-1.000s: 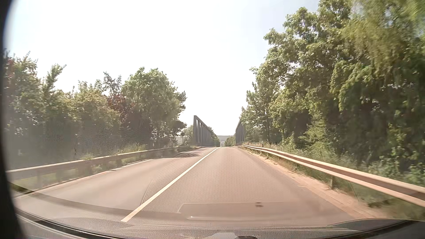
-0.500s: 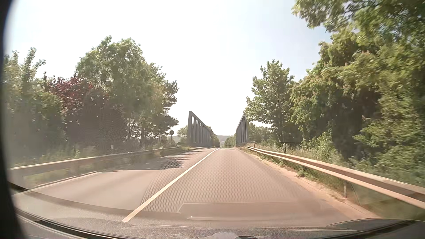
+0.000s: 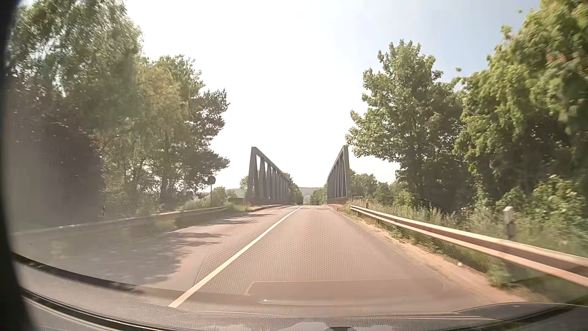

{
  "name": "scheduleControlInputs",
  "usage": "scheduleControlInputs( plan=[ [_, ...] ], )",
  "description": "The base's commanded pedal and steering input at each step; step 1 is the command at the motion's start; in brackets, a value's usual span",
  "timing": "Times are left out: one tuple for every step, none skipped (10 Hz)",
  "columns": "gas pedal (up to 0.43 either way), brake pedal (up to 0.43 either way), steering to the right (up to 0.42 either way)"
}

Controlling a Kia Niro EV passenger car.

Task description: Follow the waypoints while adhering to traffic rules and regulations

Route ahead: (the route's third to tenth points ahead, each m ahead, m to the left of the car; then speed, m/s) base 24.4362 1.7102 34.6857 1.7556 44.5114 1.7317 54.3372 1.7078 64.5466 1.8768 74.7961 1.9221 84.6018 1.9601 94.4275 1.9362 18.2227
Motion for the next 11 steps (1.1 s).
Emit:
scheduleControlInputs(
  plan=[
    [0.248,0.000,0.000],
    [0.248,0.000,0.000],
    [0.248,0.000,0.000],
    [0.248,0.000,0.000],
    [0.248,0.000,0.000],
    [0.248,0.000,0.000],
    [0.240,0.000,0.000],
    [0.240,0.000,0.000],
    [0.240,0.000,0.000],
    [0.240,0.000,0.000],
    [0.240,0.000,0.000]
  ],
)
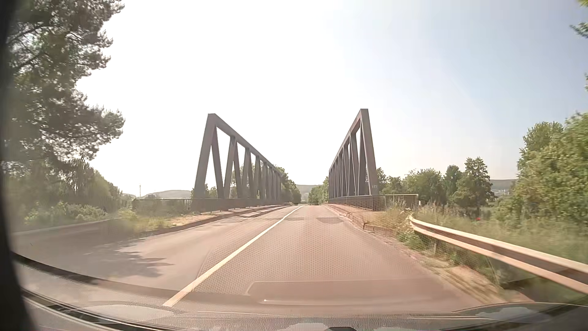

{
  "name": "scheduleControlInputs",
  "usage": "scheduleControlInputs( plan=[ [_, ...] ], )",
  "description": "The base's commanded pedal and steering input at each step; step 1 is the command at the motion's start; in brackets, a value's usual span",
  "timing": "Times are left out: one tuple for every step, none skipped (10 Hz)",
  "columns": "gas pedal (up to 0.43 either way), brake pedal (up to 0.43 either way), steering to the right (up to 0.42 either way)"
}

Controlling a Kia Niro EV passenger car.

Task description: Follow the waypoints while adhering to traffic rules and regulations

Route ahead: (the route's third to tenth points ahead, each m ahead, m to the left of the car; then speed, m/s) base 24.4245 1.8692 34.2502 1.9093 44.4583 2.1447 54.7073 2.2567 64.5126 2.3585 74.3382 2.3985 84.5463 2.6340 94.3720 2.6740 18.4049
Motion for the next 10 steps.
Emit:
scheduleControlInputs(
  plan=[
    [0.240,0.000,0.000],
    [0.240,0.000,0.000],
    [0.240,0.000,0.000],
    [0.240,0.000,0.000],
    [0.240,0.000,0.000],
    [0.240,0.000,0.000],
    [0.240,0.000,0.000],
    [0.240,0.000,0.000],
    [0.240,0.000,0.000],
    [0.240,0.000,0.000]
  ],
)
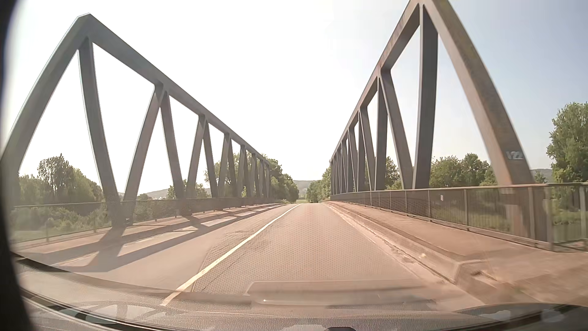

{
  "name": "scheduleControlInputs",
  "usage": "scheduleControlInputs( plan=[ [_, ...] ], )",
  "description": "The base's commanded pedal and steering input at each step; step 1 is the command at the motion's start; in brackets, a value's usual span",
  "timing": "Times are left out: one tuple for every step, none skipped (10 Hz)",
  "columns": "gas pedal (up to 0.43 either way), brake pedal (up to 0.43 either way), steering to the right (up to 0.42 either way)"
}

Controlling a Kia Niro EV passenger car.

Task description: Follow the waypoints while adhering to traffic rules and regulations

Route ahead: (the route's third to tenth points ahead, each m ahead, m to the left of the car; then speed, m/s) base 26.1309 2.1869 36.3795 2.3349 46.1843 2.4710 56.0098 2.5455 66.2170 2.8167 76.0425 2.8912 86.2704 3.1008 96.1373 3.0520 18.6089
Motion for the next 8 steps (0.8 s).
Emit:
scheduleControlInputs(
  plan=[
    [0.240,0.000,-0.001],
    [0.248,0.000,-0.003],
    [0.248,0.000,-0.003],
    [0.240,0.000,-0.004],
    [0.240,0.000,-0.003],
    [0.240,0.000,-0.003],
    [0.240,0.000,-0.004],
    [0.228,0.000,-0.004]
  ],
)
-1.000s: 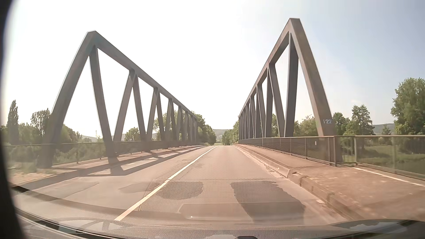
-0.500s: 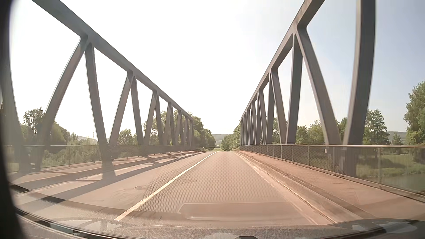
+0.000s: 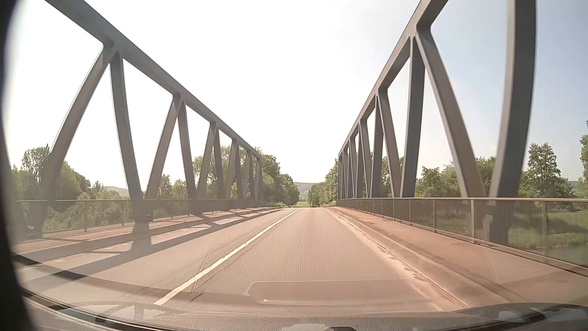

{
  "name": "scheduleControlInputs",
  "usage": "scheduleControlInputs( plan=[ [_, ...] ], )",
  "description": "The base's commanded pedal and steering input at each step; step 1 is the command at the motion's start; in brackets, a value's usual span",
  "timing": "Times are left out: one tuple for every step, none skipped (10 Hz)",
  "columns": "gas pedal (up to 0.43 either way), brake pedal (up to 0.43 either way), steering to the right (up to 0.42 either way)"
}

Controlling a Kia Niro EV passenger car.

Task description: Follow the waypoints while adhering to traffic rules and regulations

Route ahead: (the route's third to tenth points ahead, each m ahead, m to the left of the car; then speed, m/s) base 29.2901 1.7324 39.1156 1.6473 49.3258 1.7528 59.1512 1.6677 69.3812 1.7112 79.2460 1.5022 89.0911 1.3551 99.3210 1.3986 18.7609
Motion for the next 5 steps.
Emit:
scheduleControlInputs(
  plan=[
    [0.220,0.000,-0.004],
    [0.220,0.000,-0.004],
    [0.189,0.000,-0.004],
    [0.189,0.000,0.000],
    [0.189,0.000,0.006]
  ],
)
